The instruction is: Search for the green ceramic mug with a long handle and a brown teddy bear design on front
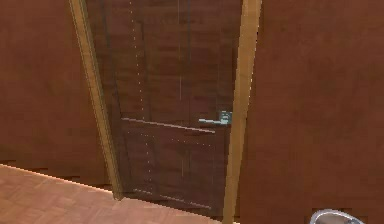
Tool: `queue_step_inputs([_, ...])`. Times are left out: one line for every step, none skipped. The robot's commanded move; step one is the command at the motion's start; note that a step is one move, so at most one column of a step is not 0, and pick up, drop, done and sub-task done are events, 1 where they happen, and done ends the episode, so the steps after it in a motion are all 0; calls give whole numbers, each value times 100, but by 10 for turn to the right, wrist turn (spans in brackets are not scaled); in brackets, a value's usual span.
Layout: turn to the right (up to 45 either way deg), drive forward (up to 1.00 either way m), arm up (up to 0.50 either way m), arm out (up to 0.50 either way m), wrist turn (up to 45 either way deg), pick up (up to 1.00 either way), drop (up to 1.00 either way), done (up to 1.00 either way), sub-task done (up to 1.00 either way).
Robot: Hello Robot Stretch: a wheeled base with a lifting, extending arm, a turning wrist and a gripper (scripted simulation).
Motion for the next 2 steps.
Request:
queue_step_inputs([-90,0,0,0,0,0,0,0,0])
queue_step_inputs([0,45,0,0,0,0,0,0,0])
